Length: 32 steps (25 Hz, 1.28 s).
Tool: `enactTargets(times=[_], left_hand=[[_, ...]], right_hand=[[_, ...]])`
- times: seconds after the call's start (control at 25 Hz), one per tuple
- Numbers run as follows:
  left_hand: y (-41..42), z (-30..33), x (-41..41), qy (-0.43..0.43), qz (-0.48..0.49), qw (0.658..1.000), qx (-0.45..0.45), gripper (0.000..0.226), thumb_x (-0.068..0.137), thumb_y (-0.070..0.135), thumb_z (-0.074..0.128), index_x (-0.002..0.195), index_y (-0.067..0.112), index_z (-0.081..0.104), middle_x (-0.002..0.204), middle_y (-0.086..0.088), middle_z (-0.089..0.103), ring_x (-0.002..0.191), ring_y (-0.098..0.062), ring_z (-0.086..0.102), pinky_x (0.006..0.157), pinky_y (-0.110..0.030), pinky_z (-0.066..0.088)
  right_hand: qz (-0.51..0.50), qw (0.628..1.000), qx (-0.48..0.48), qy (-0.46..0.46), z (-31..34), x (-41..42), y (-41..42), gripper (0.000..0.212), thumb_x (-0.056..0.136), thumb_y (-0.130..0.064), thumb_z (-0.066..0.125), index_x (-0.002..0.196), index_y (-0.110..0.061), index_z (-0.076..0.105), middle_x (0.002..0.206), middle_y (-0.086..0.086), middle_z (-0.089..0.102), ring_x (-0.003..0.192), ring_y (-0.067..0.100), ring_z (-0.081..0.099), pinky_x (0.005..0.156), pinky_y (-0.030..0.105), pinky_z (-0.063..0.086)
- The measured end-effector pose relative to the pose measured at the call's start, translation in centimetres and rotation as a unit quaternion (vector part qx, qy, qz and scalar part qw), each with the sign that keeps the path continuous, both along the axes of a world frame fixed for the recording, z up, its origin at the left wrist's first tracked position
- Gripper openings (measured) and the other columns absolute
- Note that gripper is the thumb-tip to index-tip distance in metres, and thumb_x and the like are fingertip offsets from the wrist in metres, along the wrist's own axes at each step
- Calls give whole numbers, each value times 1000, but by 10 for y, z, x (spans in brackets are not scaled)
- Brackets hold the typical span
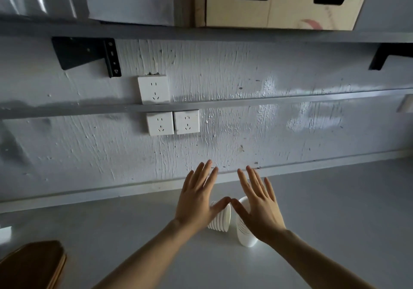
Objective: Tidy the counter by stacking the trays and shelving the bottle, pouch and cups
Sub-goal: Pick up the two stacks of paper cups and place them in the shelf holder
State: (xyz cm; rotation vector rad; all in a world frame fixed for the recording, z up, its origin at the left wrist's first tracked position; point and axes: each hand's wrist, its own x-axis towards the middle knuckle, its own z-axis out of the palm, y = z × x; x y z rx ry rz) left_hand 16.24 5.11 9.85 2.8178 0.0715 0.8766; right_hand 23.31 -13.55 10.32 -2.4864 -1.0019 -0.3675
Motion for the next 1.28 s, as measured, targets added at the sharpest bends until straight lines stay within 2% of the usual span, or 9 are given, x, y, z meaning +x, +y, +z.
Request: enactTargets(times=[0.12, 0.24, 0.44, 0.56, 0.72, 0.88, 1.0, 1.16, 1.28], left_hand=[[-8, -18, 11, 41, -16, 999, 6, 87, 90, 71, 46, 154, 14, 34, 167, -4, 21, 153, -26, 23, 121, -45, 25], [-3, -34, 20, 124, -21, 992, -5, 97, 84, 71, 52, 158, 16, 22, 167, 1, 7, 155, -24, 14, 124, -41, 19], [9, -63, 38, 259, -4, 965, -27, 121, 71, 72, 68, 160, 24, 2, 170, 0, 4, 156, -21, 4, 124, -39, 10], [15, -78, 50, 330, 11, 943, -33, 130, 63, 73, 74, 160, 26, 1, 170, -3, 8, 156, -25, 5, 124, -47, 10], [12, -92, 62, 378, -3, 926, -4, 118, 50, 80, 66, 149, 32, 23, 153, 5, 37, 145, -29, 31, 111, -58, 27], [4, -104, 70, 368, 17, 930, 5, 103, 46, 76, 68, 135, 37, 35, 137, 7, 47, 131, -25, 42, 106, -57, 27], [-1, -112, 68, 341, 43, 939, -2, 97, 45, 71, 65, 131, 37, 36, 132, 5, 50, 126, -26, 45, 104, -57, 25], [-5, -113, 63, 328, 51, 943, -12, 87, 48, 64, 66, 126, 39, 39, 126, 5, 54, 121, -26, 50, 101, -54, 28], [-5, -103, 62, 299, 65, 948, -83, 82, 44, 68, 67, 119, 43, 45, 119, 11, 60, 115, -22, 57, 98, -47, 39]], right_hand=[[-3, 998, -12, 54, -21, 16, -22, 87, 87, -76, 32, 146, -49, -25, 163, -10, -19, 151, 10, -18, 120, 34, -16], [-1, 994, -13, 108, -40, 28, -36, 106, 75, -78, 51, 145, -51, -24, 163, -9, -16, 153, 16, -7, 121, 36, -7], [1, 982, 13, 187, -62, 40, -36, 129, 56, -77, 70, 146, -55, -19, 163, -15, -15, 151, 25, 17, 115, 46, 30], [-15, 976, 57, 208, -73, 44, -34, 129, 51, -67, 79, 153, -41, 6, 165, -10, 9, 135, 26, 46, 96, 39, 51], [-7, 969, 123, 216, -80, 45, -31, 107, 48, -56, 85, 143, -31, 42, 137, -10, 51, 111, 16, 62, 89, 26, 50], [-10, 955, 173, 241, -86, 43, -32, 102, 46, -44, 91, 139, -32, 49, 123, -18, 57, 102, -7, 56, 82, -1, 38], [-21, 947, 202, 250, -91, 41, -31, 100, 45, -40, 92, 136, -34, 52, 120, -23, 59, 104, -16, 54, 80, -2, 38], [-59, 924, 257, 278, -94, 37, -29, 100, 39, -42, 92, 127, -48, 45, 111, -34, 63, 99, -15, 58, 73, -1, 43], [-61, 902, 296, 307, -99, 33, -29, 97, 40, -39, 93, 122, -52, 43, 112, -35, 61, 97, -9, 62, 69, 5, 48]])
